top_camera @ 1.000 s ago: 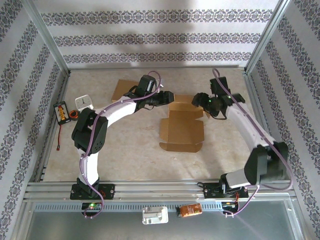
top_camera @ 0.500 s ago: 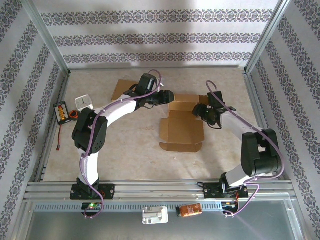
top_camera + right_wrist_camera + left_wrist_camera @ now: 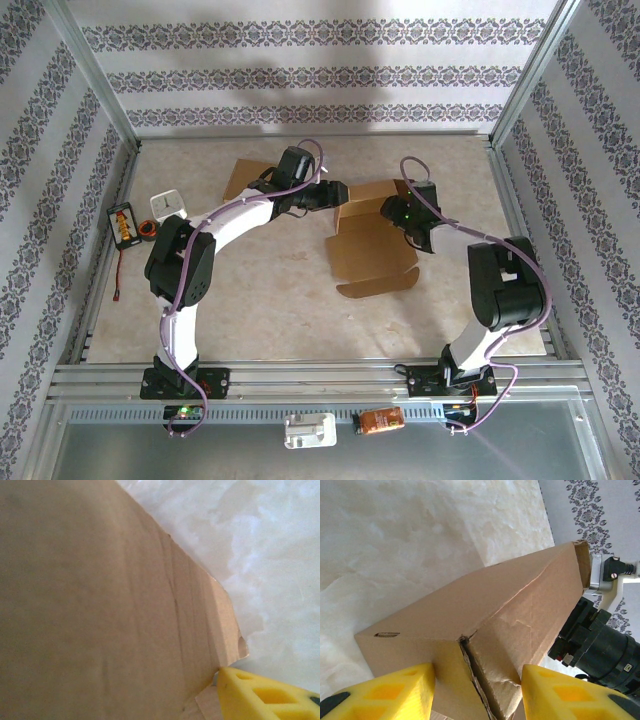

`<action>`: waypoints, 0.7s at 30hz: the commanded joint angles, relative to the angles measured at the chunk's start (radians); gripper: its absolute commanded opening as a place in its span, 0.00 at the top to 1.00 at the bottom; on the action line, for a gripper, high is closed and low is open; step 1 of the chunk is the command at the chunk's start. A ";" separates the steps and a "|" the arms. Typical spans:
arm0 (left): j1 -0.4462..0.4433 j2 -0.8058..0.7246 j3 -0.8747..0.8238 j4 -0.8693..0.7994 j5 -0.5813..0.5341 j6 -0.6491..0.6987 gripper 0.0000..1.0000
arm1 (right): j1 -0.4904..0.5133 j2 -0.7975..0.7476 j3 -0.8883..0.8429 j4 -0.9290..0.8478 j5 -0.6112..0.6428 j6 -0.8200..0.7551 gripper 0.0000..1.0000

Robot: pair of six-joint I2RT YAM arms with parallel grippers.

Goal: Fold the paper box

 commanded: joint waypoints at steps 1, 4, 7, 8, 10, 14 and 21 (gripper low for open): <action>-0.008 0.012 0.031 -0.036 -0.023 0.021 0.51 | 0.043 -0.033 -0.080 0.011 0.060 0.050 0.40; -0.005 0.020 0.044 -0.053 -0.040 0.026 0.51 | 0.054 -0.113 -0.145 0.032 0.099 0.034 0.36; 0.002 0.038 0.071 -0.084 -0.074 0.048 0.51 | 0.050 -0.160 -0.183 0.033 0.052 -0.037 0.33; 0.006 0.048 0.084 -0.096 -0.085 0.055 0.51 | 0.049 -0.167 -0.190 0.033 0.030 -0.057 0.32; 0.014 0.067 0.111 -0.119 -0.103 0.062 0.51 | 0.045 -0.161 -0.192 0.054 -0.074 -0.099 0.31; 0.030 0.100 0.161 -0.142 -0.110 0.059 0.51 | 0.042 -0.103 -0.154 0.086 -0.209 -0.124 0.29; 0.044 0.106 0.200 -0.156 -0.091 0.058 0.48 | -0.064 0.018 -0.085 0.142 -0.199 -0.068 0.25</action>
